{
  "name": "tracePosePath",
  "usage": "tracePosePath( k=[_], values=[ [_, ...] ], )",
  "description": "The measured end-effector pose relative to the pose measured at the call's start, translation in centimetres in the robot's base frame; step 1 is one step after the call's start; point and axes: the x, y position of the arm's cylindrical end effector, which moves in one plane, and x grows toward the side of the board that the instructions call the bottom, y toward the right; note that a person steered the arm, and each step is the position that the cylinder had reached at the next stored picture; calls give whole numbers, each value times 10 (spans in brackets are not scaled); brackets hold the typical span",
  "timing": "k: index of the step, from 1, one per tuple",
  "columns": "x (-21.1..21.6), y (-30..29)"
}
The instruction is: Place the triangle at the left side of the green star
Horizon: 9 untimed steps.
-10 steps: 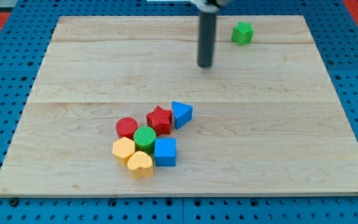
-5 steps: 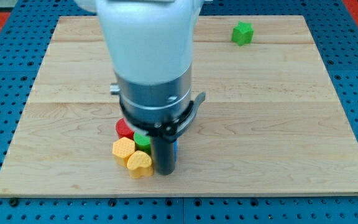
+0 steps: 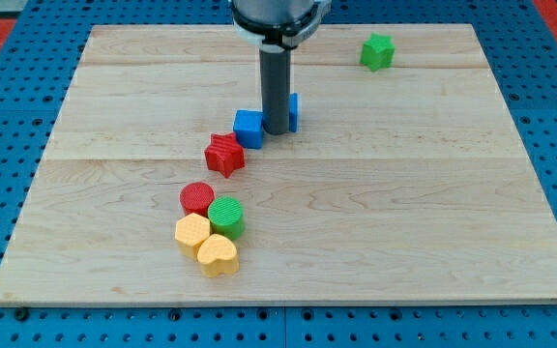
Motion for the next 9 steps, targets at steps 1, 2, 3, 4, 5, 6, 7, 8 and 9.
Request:
tracePosePath(
  k=[1,2,3,4,5,6,7,8,9],
  values=[
    [-29,2],
    [-40,20],
    [-39,28],
    [-39,54],
    [-36,76],
    [-45,91],
    [-72,75],
    [-79,20],
    [-99,-12]
  ],
)
